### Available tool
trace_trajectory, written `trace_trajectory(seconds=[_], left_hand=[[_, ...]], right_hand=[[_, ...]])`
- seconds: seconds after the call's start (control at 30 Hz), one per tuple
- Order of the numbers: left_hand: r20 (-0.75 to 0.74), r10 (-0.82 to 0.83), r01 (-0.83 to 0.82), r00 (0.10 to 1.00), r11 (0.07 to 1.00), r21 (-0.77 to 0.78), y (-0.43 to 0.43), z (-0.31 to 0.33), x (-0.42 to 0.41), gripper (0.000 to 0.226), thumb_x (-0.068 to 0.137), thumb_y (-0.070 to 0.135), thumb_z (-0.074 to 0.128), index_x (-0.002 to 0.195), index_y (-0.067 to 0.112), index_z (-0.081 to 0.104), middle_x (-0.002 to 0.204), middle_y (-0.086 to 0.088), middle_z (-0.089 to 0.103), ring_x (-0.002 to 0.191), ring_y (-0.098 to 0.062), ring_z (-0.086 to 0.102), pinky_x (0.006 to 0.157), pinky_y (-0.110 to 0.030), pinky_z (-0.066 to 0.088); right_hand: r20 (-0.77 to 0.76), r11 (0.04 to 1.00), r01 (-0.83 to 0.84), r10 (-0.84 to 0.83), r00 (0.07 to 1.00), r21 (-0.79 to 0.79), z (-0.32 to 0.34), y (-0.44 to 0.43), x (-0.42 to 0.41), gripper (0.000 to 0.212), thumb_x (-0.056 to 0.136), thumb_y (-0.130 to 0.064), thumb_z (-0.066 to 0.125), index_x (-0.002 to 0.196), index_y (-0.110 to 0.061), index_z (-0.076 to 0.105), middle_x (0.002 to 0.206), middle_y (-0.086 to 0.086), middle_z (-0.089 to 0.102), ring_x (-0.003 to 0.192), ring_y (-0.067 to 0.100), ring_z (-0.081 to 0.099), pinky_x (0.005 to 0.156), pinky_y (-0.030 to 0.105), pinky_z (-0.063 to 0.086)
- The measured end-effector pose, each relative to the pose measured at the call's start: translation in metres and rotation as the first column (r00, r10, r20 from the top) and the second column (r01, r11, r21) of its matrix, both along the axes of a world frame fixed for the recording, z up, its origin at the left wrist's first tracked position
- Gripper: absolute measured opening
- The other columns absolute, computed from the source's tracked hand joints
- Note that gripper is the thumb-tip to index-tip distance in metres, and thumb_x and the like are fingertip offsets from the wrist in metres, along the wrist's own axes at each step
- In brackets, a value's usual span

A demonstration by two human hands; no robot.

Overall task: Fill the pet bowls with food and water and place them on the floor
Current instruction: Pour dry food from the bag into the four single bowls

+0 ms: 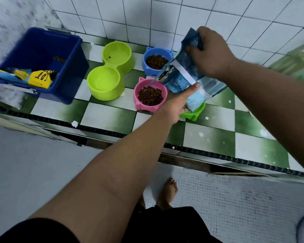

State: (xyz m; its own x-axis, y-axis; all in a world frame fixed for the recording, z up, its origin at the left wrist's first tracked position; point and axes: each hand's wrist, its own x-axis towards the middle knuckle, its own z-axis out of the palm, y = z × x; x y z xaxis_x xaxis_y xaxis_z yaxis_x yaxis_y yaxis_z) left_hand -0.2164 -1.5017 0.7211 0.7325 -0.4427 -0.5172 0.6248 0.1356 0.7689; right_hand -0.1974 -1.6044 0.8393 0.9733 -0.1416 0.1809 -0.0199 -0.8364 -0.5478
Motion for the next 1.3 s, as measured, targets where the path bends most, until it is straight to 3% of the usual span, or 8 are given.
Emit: trace_trajectory(seconds=[0.1,0.17,0.47,0.73,0.87,1.07,1.17,1.3], left_hand=[[0.008,0.012,-0.012,1.000,1.000,-0.014,-0.018,-0.001,-0.003,0.069,0.079,0.035,0.087,0.136,0.019,0.053,0.132,-0.008,0.068,0.120,-0.029,0.066,0.087,-0.041,0.057],[-0.022,-0.013,0.012,1.000,0.999,-0.033,-0.034,0.000,-0.009,0.049,0.089,0.027,0.079,0.131,0.020,0.054,0.124,-0.006,0.069,0.115,-0.027,0.066,0.081,-0.035,0.056],[-0.231,-0.090,0.041,0.969,0.977,-0.208,-0.095,-0.015,-0.051,0.038,0.097,0.034,0.067,0.129,0.017,0.056,0.104,-0.003,0.070,0.097,-0.021,0.067,0.078,-0.036,0.061],[-0.371,-0.091,-0.043,0.924,0.941,-0.336,-0.112,-0.029,-0.063,0.069,0.051,0.042,0.082,0.108,0.011,0.059,0.107,-0.012,0.067,0.099,-0.028,0.066,0.070,-0.042,0.063],[-0.395,-0.084,-0.076,0.915,0.925,-0.373,-0.115,-0.036,-0.064,0.045,0.084,0.037,0.076,0.112,0.007,0.057,0.112,-0.016,0.065,0.101,-0.030,0.064,0.069,-0.043,0.064],[-0.363,-0.099,-0.052,0.927,0.922,-0.385,-0.119,-0.043,-0.062,0.048,0.094,0.037,0.069,0.127,0.005,0.054,0.121,-0.019,0.063,0.112,-0.034,0.063,0.093,-0.052,0.058],[-0.361,-0.096,-0.045,0.928,0.931,-0.361,-0.117,-0.047,-0.060,0.034,0.100,0.033,0.063,0.120,0.006,0.056,0.121,-0.019,0.063,0.120,-0.036,0.059,0.110,-0.057,0.046],[-0.358,-0.094,-0.031,0.929,0.944,-0.329,-0.116,-0.050,-0.060,0.027,0.102,0.032,0.061,0.112,0.007,0.058,0.114,-0.017,0.065,0.115,-0.035,0.061,0.114,-0.058,0.042]], right_hand=[[0.050,0.998,-0.024,0.027,0.998,-0.060,0.008,-0.011,-0.011,0.021,0.096,-0.023,0.053,0.107,-0.005,0.054,0.089,0.011,0.058,0.079,0.024,0.051,0.066,0.033,0.036],[0.060,0.996,-0.022,0.027,0.998,-0.087,0.012,-0.020,-0.017,0.023,0.095,-0.024,0.053,0.105,-0.004,0.053,0.086,0.012,0.057,0.077,0.025,0.051,0.064,0.035,0.036],[-0.141,0.967,-0.066,0.031,0.990,-0.247,-0.007,-0.057,-0.024,0.016,0.095,-0.021,0.056,0.093,-0.010,0.044,0.085,0.013,0.050,0.081,0.029,0.049,0.066,0.033,0.031],[-0.234,0.948,-0.125,0.056,0.971,-0.294,-0.037,-0.060,-0.019,0.024,0.093,-0.023,0.053,0.112,-0.009,0.052,0.112,0.022,0.062,0.099,0.039,0.059,0.076,0.041,0.047],[-0.265,0.932,-0.148,0.058,0.963,-0.332,-0.043,-0.060,-0.014,0.023,0.094,-0.025,0.054,0.115,-0.015,0.052,0.113,0.018,0.061,0.099,0.037,0.060,0.075,0.039,0.048],[-0.280,0.921,-0.169,0.069,0.958,-0.350,-0.047,-0.057,-0.009,0.024,0.096,-0.022,0.054,0.118,-0.014,0.052,0.119,0.019,0.061,0.103,0.039,0.060,0.073,0.035,0.043],[-0.273,0.924,-0.167,0.072,0.959,-0.345,-0.048,-0.056,-0.009,0.024,0.096,-0.021,0.054,0.119,-0.013,0.052,0.119,0.018,0.061,0.102,0.037,0.060,0.073,0.034,0.041],[-0.274,0.924,-0.175,0.081,0.958,-0.340,-0.047,-0.056,-0.011,0.026,0.096,-0.021,0.055,0.121,-0.013,0.052,0.118,0.017,0.062,0.100,0.037,0.061,0.076,0.039,0.050]])
